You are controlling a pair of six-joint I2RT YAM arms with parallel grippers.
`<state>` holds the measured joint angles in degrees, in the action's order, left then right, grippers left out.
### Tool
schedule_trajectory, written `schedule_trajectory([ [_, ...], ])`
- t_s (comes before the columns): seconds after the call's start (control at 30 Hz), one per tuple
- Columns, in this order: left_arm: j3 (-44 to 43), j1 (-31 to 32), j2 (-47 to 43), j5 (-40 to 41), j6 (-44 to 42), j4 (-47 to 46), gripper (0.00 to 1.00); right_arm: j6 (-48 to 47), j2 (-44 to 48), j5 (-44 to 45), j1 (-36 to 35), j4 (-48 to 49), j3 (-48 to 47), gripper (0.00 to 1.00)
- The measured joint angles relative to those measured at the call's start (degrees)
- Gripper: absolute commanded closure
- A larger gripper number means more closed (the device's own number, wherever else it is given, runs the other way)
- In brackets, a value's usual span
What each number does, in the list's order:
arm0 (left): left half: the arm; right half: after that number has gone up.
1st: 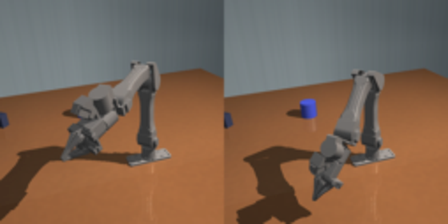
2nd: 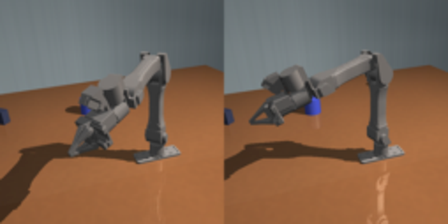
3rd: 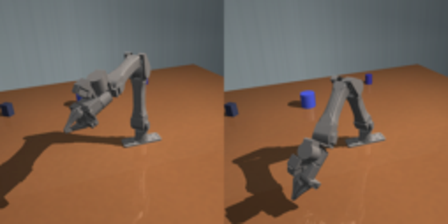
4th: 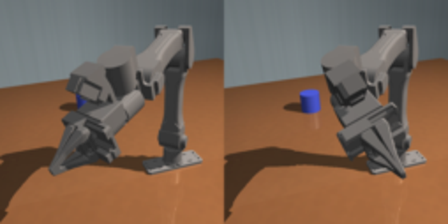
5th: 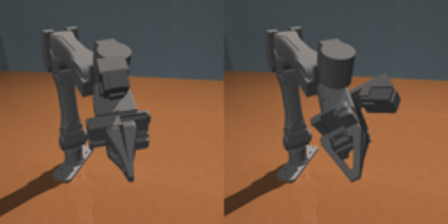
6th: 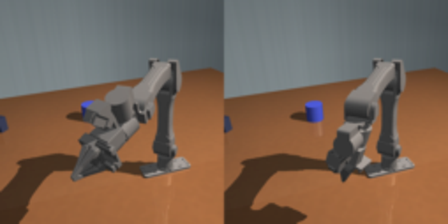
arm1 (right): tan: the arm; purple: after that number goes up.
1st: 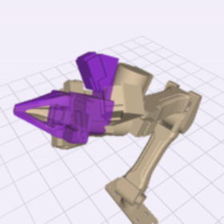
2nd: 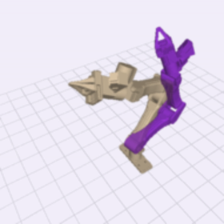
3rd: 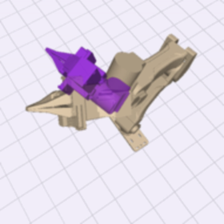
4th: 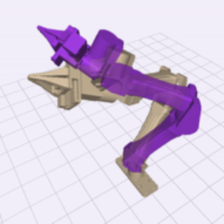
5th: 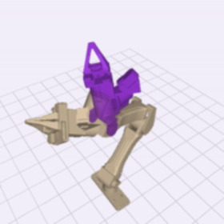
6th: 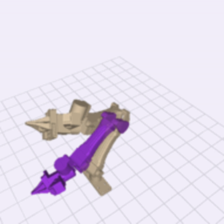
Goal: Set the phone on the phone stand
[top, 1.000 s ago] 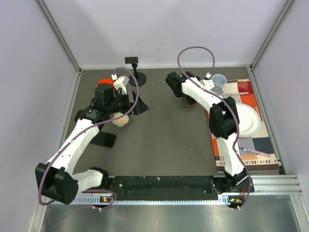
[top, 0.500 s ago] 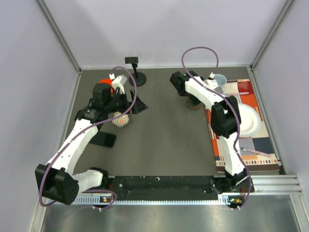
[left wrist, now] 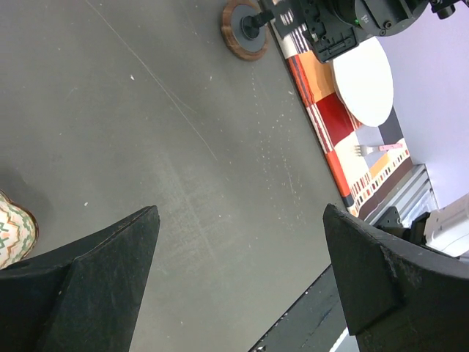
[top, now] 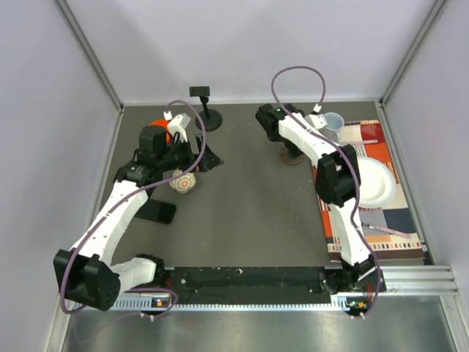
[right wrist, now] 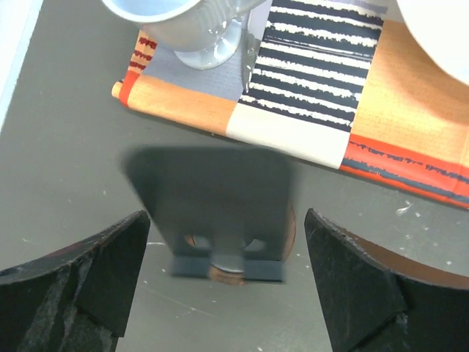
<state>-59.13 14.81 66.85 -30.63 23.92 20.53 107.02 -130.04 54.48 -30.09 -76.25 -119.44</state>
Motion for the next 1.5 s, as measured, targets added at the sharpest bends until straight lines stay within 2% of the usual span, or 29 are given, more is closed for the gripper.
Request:
schedule_trajectory([
  [0.03,0.0,-0.11,0.0,0.0,0.0,-0.02,0.02,-1.57,0.0,0.02,0.0,-0.09,-0.26,0.01],
  [0.37,0.52,-0.85,-0.31,0.0,0.15,-0.22,0.02,-19.1,3.58,-2.23,-0.11,1.07,3.3,0.01],
  [0.47,0.7,-0.9,-0.5,-0.02,0.13,-0.35,0.02,-32.5,10.88,-4.5,-0.28,11.17,13.46,0.01],
  [0.53,0.7,-0.92,-0.63,-0.02,0.13,-0.39,0.02,-44.02,18.62,-7.41,-0.22,22.8,24.35,0.01],
  [0.67,0.79,-0.92,-0.98,-0.11,0.15,-0.46,0.02,-64.57,35.28,-20.92,1.33,42.49,45.7,0.05],
  [0.77,1.07,-0.92,-1.07,-0.28,0.15,-0.85,0.01,-76.41,39.85,-36.02,6.25,51.1,51.23,0.14],
  [0.87,1.49,-0.96,-1.07,-0.44,0.13,-0.9,0.02,-86.75,38.51,-48.72,11.76,57.27,51.49,0.17],
  [1.0,1.66,-0.96,-0.92,-0.33,0.0,-0.9,0.02,-93.61,35.45,-58.34,15.39,60.74,50.99,0.2],
  [1.17,1.88,-0.96,0.07,0.5,-0.26,-0.94,0.02,-97.79,30.51,-63.52,16.37,62.29,48.33,0.25],
  [1.3,1.88,-0.96,2.19,0.92,-0.31,-0.92,0.02,-98.25,28.26,-65.29,17.11,64.32,47.69,0.3],
  [1.4,1.88,-0.96,3.08,1.33,-0.33,-0.85,0.02,-97.18,28.04,-66.88,19.02,66.27,48.09,0.3],
  [1.5,1.88,-0.83,3.19,1.79,-0.46,-0.87,0.02,-95.17,28.81,-69.33,21.86,72.13,51.04,0.29],
])
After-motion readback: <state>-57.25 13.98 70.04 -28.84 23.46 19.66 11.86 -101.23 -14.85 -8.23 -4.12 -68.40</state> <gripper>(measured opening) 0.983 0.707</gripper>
